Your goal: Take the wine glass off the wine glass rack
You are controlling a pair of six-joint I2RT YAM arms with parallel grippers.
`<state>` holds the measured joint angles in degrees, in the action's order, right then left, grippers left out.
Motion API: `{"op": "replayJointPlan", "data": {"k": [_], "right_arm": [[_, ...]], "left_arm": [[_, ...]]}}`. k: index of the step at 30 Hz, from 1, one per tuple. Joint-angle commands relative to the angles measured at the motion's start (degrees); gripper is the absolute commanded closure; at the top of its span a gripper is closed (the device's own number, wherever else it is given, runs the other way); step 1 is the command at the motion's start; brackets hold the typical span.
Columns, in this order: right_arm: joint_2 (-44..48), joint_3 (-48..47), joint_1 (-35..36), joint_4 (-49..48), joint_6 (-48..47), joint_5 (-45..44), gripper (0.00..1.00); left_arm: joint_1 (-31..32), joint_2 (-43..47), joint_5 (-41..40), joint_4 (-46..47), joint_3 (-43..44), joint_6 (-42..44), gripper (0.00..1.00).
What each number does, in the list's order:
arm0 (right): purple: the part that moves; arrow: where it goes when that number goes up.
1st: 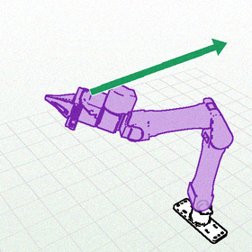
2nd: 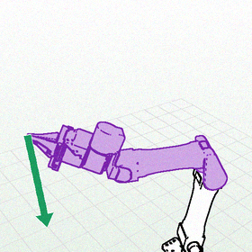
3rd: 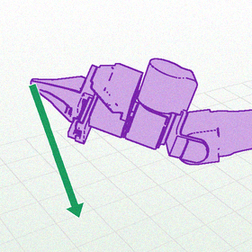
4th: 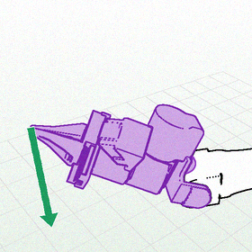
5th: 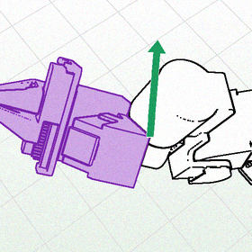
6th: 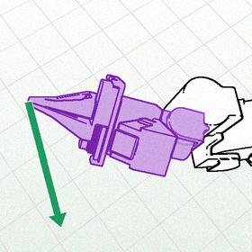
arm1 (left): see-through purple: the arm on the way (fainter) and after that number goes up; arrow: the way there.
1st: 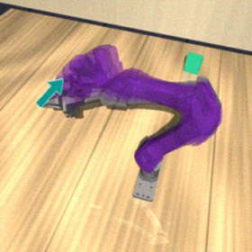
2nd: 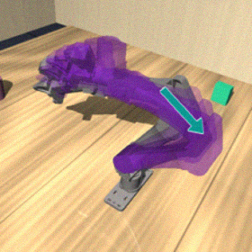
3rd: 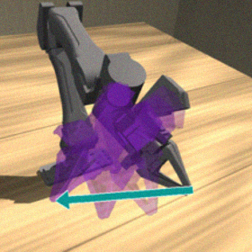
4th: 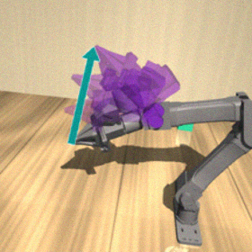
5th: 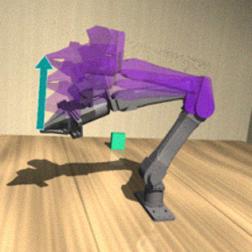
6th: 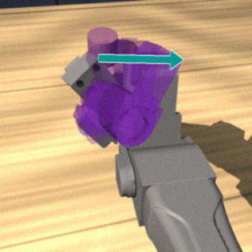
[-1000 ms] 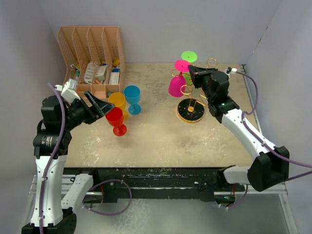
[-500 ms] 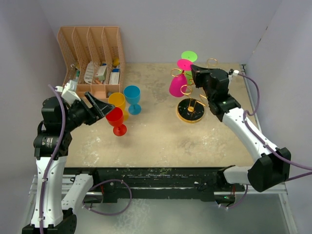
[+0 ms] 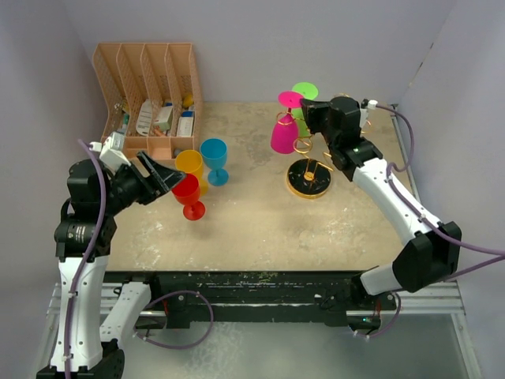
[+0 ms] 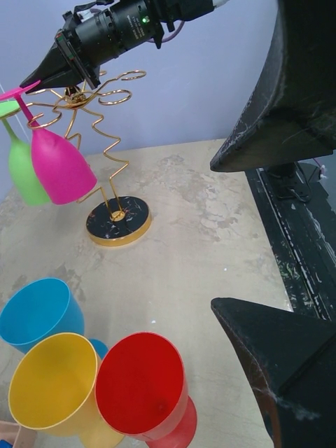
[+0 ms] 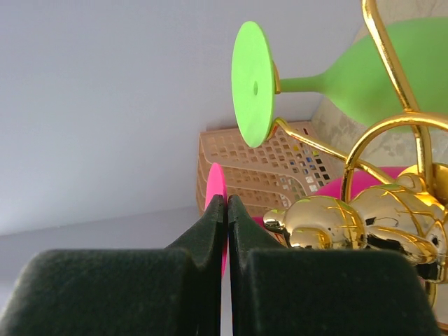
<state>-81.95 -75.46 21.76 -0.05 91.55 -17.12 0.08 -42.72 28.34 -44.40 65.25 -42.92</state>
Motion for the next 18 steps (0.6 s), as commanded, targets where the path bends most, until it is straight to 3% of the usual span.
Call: {"op": "replayJointPlan", "data": {"k": [1,13,18], "right_arm": [[-0.9,-3.5,0.4,-3.0,-5.8,1.5,1.00],[-3.9,-5.2,1.5,-13.3,-18.0,19.1,1.00],[-4.5,-4.3,2.6,-22.4,-23.2,32.2,1.00]], "left_arm": [[0.2,0.3,1.0,1.6,-0.8,-0.7,0.25],[0.2,0.3,1.3,2.1,-1.0,-0.7,0.25],[0.2,0.5,1.6,2.1,-1.3,-1.1,0.25]]}}
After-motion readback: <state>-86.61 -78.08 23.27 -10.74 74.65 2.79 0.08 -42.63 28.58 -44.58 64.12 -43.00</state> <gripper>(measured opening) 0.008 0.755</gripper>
